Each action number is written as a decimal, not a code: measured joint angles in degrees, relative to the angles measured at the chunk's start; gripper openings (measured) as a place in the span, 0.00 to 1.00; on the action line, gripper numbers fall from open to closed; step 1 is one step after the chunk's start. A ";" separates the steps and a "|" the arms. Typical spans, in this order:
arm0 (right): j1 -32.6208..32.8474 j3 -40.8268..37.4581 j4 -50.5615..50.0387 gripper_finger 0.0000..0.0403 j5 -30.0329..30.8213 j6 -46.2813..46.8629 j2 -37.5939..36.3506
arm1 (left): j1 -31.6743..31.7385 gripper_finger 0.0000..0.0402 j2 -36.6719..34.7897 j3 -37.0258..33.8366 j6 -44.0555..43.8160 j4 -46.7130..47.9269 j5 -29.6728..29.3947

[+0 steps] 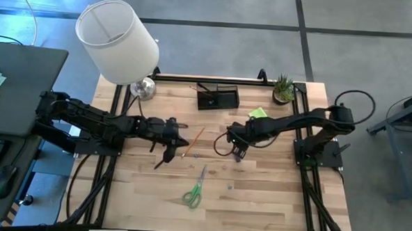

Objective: Pick and place office supplies into organizer
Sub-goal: Put the top blue binder clip into the black desk organizer

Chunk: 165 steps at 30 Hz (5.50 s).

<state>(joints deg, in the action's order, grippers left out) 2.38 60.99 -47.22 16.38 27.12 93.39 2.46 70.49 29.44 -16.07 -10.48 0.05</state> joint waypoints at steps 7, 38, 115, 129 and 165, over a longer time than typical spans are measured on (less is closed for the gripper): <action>6.67 -5.31 5.06 0.36 15.53 4.71 -5.05 | -5.55 0.00 6.37 8.39 3.68 10.55 -4.90; 11.29 -41.05 52.88 0.29 18.37 -5.14 -26.83 | -7.36 0.50 31.00 23.84 -10.25 19.93 -15.72; 11.29 -41.05 52.41 0.29 17.86 -5.34 -26.26 | 3.46 0.09 35.62 39.87 14.59 31.07 -19.01; 11.27 -41.05 52.17 0.29 17.86 -5.14 -26.26 | 25.20 0.15 35.61 42.02 26.86 25.67 -11.28; 11.27 -41.24 50.91 0.29 17.64 -4.92 -26.28 | 22.81 0.58 35.20 42.06 25.36 28.93 -5.97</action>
<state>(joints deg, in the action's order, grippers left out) 13.65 19.75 3.68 34.02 22.20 67.11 25.27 105.69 71.50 9.28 18.45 -5.92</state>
